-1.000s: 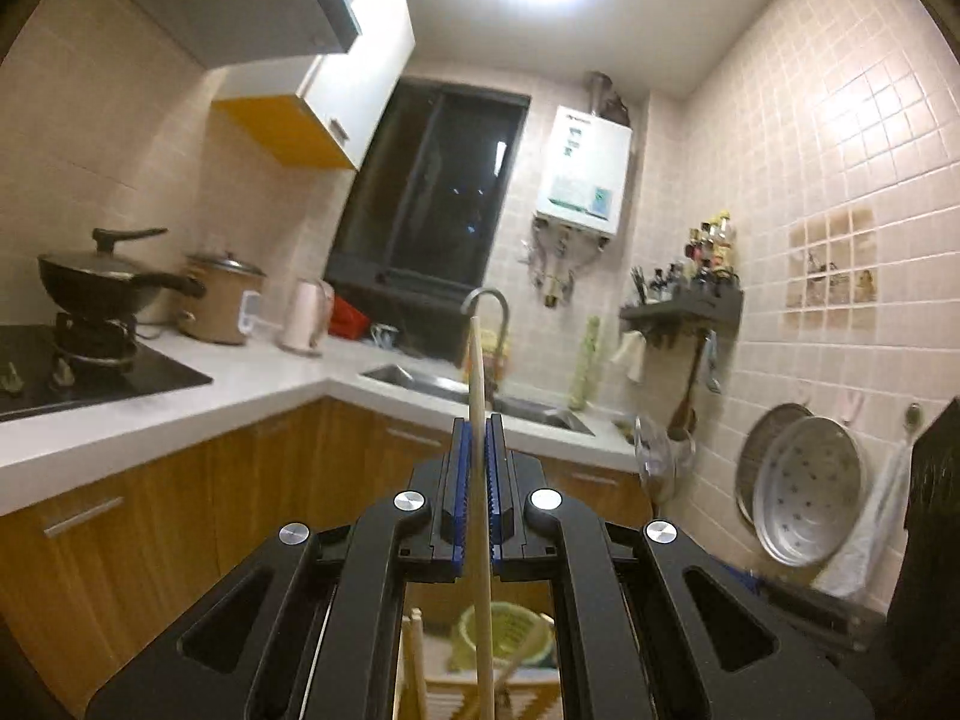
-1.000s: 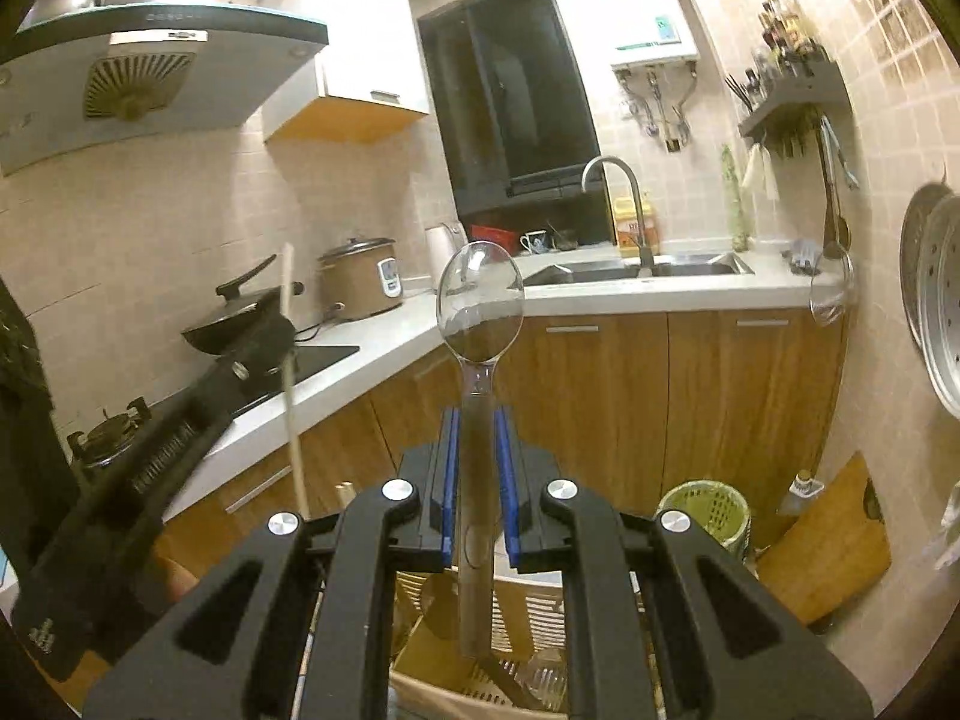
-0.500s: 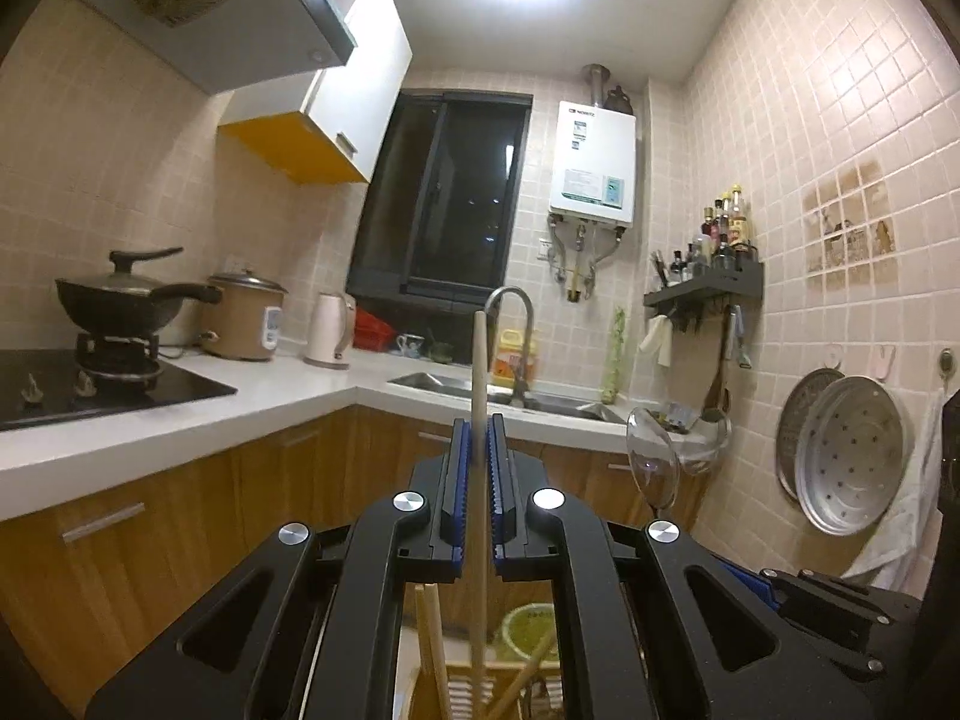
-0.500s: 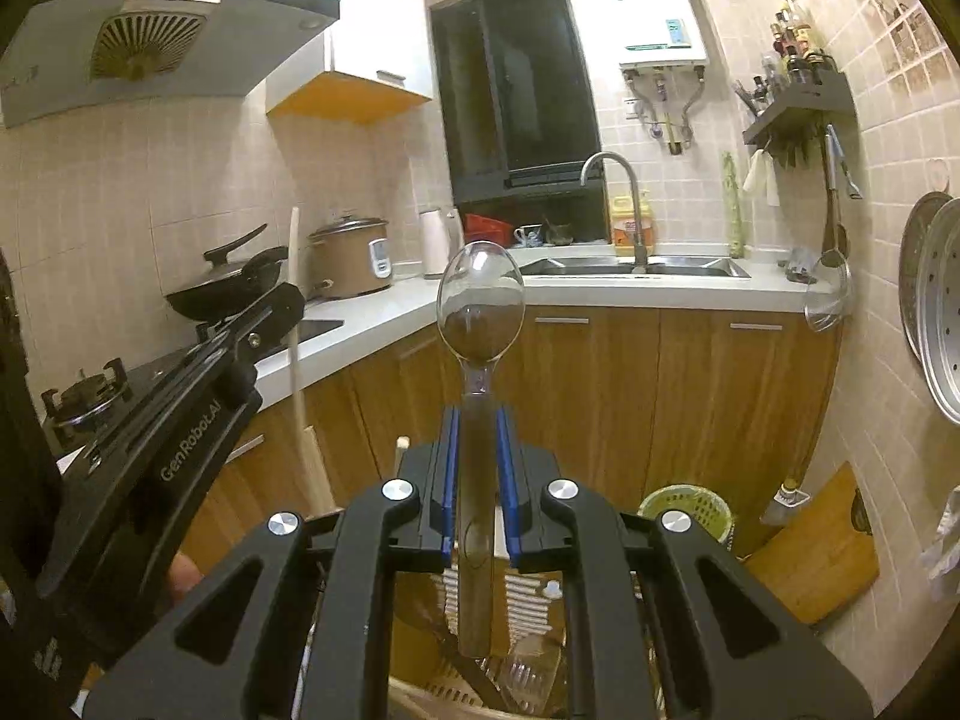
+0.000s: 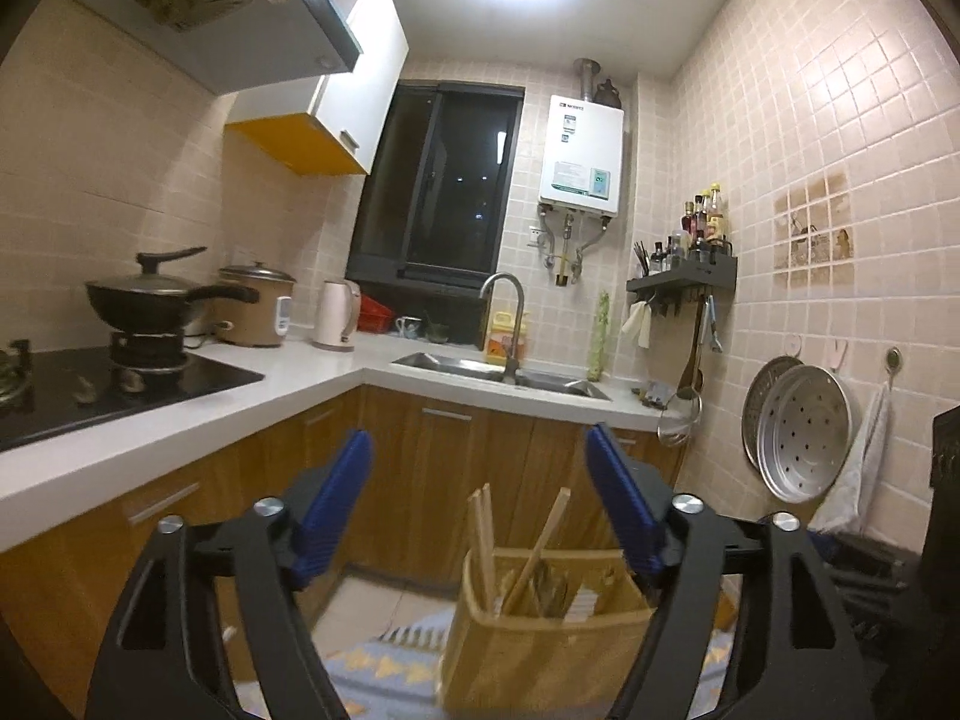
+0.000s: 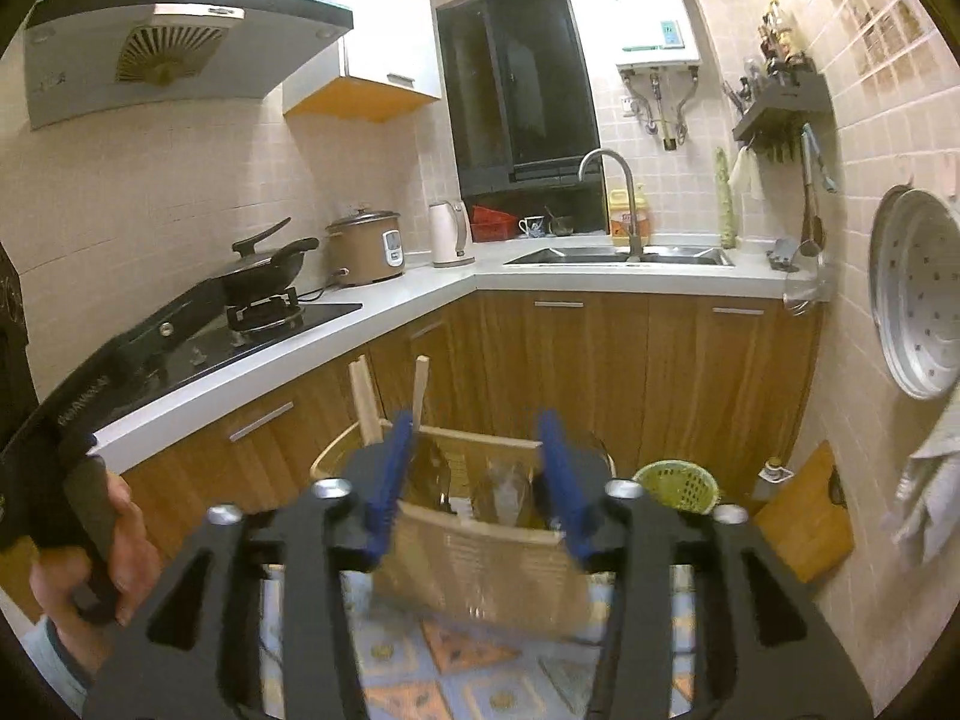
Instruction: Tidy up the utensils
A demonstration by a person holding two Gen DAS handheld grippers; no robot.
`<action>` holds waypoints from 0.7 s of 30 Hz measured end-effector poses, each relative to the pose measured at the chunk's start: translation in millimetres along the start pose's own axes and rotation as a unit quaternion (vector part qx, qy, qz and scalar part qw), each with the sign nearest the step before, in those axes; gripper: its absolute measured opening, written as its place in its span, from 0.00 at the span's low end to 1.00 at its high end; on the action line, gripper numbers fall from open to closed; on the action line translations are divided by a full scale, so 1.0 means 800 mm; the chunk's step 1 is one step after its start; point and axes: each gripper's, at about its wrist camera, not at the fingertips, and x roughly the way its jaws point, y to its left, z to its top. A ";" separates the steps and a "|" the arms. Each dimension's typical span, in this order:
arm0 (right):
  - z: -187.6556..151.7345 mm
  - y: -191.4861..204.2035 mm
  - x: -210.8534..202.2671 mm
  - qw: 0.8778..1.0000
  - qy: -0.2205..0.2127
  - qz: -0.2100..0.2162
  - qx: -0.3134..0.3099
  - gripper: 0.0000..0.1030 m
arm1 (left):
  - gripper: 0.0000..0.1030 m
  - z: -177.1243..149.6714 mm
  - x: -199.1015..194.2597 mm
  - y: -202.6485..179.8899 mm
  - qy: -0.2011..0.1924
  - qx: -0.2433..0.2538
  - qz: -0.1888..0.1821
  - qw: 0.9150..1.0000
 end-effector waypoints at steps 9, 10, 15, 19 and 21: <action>-0.043 0.011 -0.074 0.999 -0.027 -0.036 -0.007 0.66 | 0.93 -0.019 -0.089 -0.001 0.017 0.015 0.054 0.998; -0.050 0.012 -0.076 0.999 -0.029 -0.044 -0.010 0.68 | 0.93 -0.029 -0.092 -0.004 0.021 0.022 0.062 0.998; -0.107 0.025 -0.073 0.991 -0.059 -0.121 -0.027 0.75 | 0.93 -0.084 -0.092 -0.012 0.024 0.047 0.107 0.993; -0.130 0.021 -0.063 0.988 -0.075 -0.137 -0.007 0.83 | 0.93 -0.120 -0.085 -0.016 0.010 0.061 0.140 0.988; -0.137 0.016 -0.060 0.989 -0.067 -0.133 -0.002 0.84 | 0.93 -0.130 -0.083 -0.017 0.014 0.061 0.146 0.987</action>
